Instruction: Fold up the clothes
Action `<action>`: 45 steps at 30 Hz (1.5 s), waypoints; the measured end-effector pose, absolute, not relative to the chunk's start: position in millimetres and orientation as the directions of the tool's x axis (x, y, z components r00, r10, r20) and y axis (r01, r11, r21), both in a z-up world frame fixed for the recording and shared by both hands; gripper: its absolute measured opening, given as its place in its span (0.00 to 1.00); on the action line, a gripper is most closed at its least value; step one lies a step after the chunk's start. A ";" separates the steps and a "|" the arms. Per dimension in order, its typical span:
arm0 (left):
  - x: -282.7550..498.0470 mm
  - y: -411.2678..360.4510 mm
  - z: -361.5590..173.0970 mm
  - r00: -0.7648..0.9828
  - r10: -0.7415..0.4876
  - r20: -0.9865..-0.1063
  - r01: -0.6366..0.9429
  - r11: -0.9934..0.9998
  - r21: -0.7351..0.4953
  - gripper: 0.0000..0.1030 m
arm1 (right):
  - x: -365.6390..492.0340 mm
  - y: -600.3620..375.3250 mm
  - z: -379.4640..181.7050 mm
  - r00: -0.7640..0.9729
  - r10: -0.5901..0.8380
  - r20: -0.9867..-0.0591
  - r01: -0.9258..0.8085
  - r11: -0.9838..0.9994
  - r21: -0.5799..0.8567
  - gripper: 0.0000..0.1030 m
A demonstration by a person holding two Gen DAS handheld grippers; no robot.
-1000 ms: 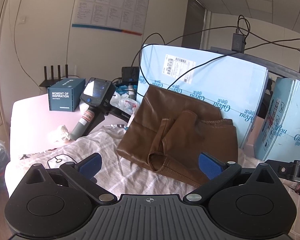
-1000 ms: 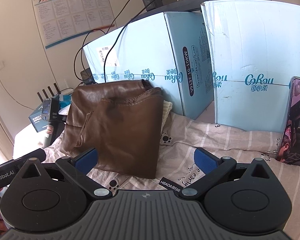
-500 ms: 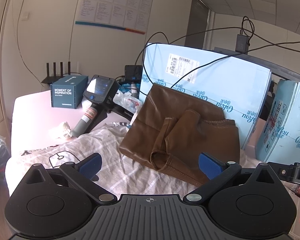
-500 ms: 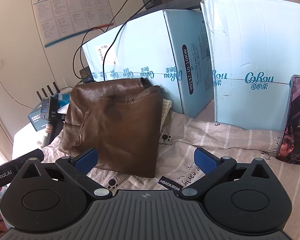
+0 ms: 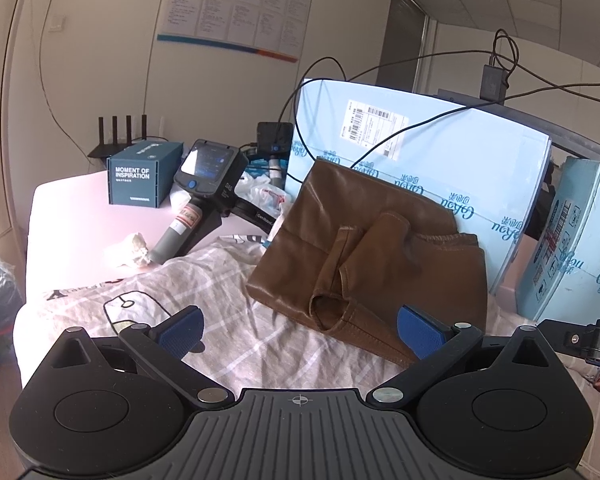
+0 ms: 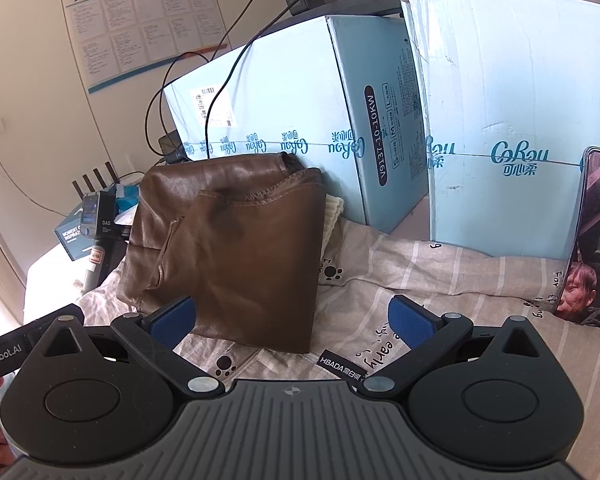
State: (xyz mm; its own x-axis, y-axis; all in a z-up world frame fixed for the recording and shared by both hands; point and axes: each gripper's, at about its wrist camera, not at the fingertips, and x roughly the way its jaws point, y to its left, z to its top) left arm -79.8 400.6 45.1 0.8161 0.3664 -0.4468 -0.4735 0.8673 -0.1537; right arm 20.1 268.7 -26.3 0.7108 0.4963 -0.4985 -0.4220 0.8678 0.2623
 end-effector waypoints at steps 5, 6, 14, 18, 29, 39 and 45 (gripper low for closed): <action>-79.8 400.5 45.1 0.819 0.361 -0.446 -0.468 0.870 -0.154 1.00 | 19.9 269.2 -26.6 0.711 0.494 -0.501 -0.420 0.869 0.261 1.00; -79.8 400.7 45.0 0.819 0.360 -0.447 -0.467 0.871 -0.155 1.00 | 19.9 269.2 -26.7 0.711 0.493 -0.501 -0.419 0.870 0.261 1.00; -76.3 400.7 45.2 0.817 0.352 -0.458 -0.462 0.873 -0.154 1.00 | 20.5 269.5 -27.1 0.712 0.487 -0.506 -0.415 0.873 0.256 1.00; -73.8 398.5 44.6 0.817 0.347 -0.460 -0.458 0.876 -0.152 1.00 | 20.9 269.7 -27.6 0.713 0.480 -0.510 -0.411 0.876 0.251 1.00; -70.1 397.7 43.1 0.818 0.333 -0.470 -0.445 0.883 -0.148 1.00 | 22.7 270.5 -29.0 0.711 0.473 -0.521 -0.406 0.880 0.247 1.00; -64.8 397.2 43.9 0.817 0.329 -0.473 -0.441 0.885 -0.146 1.00 | 23.9 270.9 -29.9 0.708 0.469 -0.528 -0.402 0.882 0.245 1.00; -61.1 393.2 42.9 0.822 0.316 -0.473 -0.424 0.895 -0.139 1.00 | 25.6 270.3 -31.6 0.708 0.465 -0.531 -0.399 0.884 0.243 1.00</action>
